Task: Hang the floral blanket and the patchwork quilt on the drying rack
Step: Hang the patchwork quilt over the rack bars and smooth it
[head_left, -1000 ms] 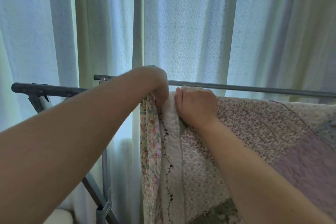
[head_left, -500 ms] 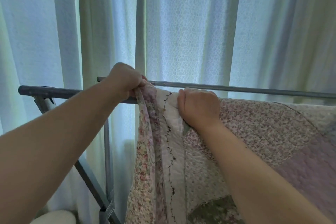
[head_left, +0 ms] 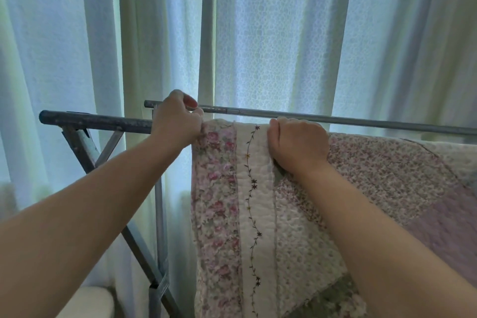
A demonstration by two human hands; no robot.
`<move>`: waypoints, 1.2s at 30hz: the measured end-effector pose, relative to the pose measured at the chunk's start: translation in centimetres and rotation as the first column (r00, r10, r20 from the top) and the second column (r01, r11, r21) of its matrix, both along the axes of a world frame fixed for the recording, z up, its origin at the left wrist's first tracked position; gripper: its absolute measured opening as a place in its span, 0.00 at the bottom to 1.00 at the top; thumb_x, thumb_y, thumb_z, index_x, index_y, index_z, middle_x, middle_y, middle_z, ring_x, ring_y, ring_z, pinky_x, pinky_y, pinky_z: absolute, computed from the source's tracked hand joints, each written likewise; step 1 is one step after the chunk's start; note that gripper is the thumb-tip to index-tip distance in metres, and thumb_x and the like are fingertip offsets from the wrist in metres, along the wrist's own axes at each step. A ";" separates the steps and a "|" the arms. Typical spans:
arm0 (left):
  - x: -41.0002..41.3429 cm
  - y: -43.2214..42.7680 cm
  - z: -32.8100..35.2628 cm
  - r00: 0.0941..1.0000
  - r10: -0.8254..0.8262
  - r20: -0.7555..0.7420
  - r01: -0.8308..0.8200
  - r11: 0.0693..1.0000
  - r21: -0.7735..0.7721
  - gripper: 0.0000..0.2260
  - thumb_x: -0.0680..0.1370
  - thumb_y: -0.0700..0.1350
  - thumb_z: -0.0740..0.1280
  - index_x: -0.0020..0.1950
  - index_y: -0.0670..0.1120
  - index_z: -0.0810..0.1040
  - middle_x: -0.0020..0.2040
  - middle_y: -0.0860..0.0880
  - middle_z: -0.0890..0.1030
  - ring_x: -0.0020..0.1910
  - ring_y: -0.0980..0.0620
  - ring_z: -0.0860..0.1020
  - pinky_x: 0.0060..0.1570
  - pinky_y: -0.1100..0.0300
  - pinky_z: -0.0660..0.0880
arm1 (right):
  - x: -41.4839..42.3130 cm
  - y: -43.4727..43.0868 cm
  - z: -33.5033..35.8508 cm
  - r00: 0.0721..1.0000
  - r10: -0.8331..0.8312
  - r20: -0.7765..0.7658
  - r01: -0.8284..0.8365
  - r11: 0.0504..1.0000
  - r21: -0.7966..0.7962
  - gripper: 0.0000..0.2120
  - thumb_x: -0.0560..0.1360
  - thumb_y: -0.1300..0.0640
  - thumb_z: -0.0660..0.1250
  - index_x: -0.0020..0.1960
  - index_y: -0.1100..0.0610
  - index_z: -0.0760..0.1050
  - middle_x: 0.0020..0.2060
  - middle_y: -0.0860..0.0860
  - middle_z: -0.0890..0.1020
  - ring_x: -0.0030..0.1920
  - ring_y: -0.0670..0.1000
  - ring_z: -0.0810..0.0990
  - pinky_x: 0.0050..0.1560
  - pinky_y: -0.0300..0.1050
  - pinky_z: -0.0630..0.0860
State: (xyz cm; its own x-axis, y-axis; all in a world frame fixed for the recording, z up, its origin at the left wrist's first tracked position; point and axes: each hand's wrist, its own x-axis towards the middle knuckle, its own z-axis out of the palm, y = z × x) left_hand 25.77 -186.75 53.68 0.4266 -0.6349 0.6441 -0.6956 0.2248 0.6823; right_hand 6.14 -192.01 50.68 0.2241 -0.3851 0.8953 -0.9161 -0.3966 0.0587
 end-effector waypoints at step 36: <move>4.3 -1.7 -9.7 0.690 -0.615 -0.383 0.705 0.691 0.161 0.14 0.77 0.39 0.59 0.36 0.47 0.80 0.28 0.58 0.81 0.29 0.61 0.78 0.32 0.69 0.72 | 5.0 4.5 -6.4 0.998 0.054 -0.024 -0.057 0.993 -0.105 0.25 0.69 0.47 0.68 0.59 0.63 0.73 0.58 0.63 0.76 0.61 0.63 0.72 0.61 0.62 0.68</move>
State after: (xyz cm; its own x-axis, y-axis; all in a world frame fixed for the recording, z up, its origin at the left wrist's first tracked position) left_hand 30.12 -188.43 44.01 -0.0468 -0.9462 0.3202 -0.2085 0.3228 0.9232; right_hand 11.16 -187.55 44.25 0.2614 -0.2754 0.9251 -0.8910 -0.4375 0.1215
